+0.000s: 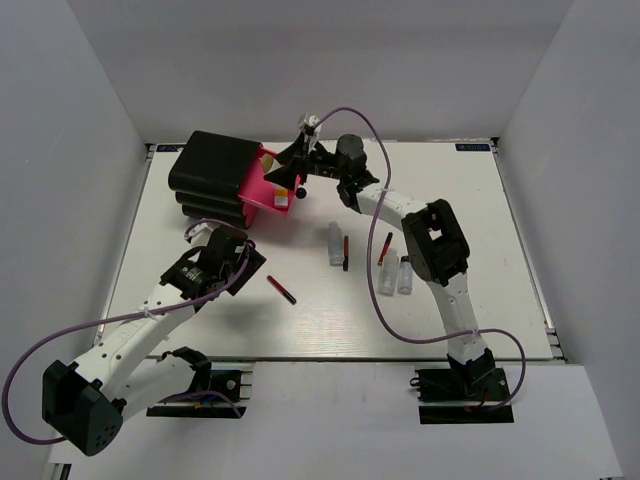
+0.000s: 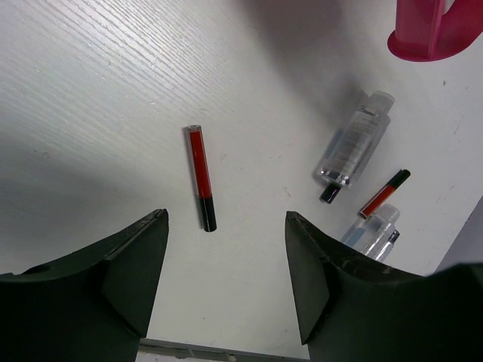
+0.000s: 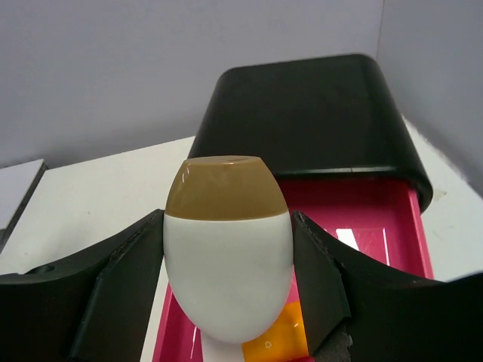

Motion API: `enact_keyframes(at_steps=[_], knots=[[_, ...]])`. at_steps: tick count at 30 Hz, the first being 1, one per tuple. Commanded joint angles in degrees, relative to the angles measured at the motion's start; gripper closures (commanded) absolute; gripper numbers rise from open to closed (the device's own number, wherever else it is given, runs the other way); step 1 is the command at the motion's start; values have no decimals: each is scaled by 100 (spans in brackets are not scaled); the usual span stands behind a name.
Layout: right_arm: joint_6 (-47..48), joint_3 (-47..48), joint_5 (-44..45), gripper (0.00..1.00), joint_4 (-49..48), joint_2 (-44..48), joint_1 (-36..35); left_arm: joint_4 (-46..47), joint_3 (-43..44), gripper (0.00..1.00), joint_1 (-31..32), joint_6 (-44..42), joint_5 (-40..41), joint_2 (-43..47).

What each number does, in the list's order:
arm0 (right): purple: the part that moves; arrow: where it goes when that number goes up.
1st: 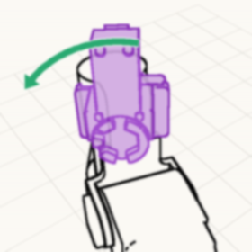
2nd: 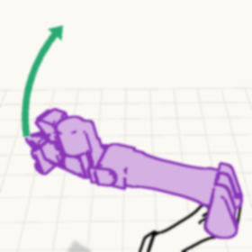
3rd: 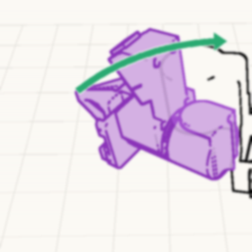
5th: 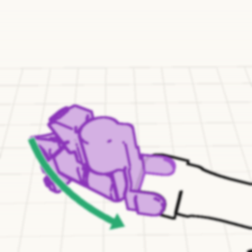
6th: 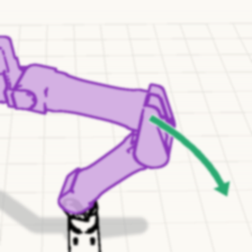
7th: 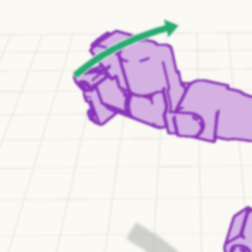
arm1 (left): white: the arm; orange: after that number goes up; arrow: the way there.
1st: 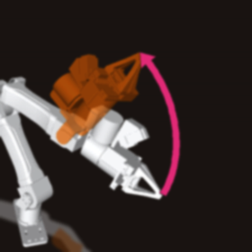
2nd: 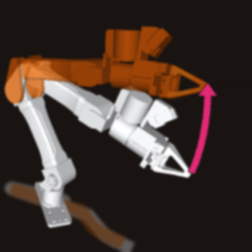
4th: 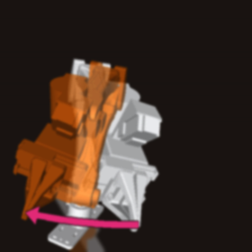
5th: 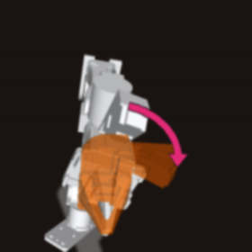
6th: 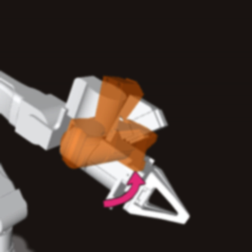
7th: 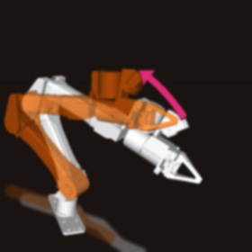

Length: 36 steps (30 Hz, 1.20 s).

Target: Organize the makeup

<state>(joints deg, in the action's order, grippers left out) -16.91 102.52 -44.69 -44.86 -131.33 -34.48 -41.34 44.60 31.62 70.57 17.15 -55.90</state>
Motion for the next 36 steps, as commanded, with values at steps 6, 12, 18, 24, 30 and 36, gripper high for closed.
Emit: enact_keyframes(at_steps=[6, 12, 18, 24, 30, 36], knots=[[-454, 14, 478, 85, -937, -33, -147, -129, 84, 27, -24, 63, 105, 97], [-252, -118, 715, 84, -902, -77, -235, -137, 102, 27, -24, 63, 87, 88], [3, -188, 839, 82, -849, -112, -296, -181, 110, 27, -24, 63, 78, 106], [258, -329, 918, 71, -770, -139, -287, -216, 110, 27, -24, 80, 87, 141], [513, -364, 944, 30, -612, -183, -287, -269, 146, 27, -24, 80, 105, 158], [539, -338, 909, 12, -629, -183, -296, -252, 181, 27, -24, 80, 105, 132]])
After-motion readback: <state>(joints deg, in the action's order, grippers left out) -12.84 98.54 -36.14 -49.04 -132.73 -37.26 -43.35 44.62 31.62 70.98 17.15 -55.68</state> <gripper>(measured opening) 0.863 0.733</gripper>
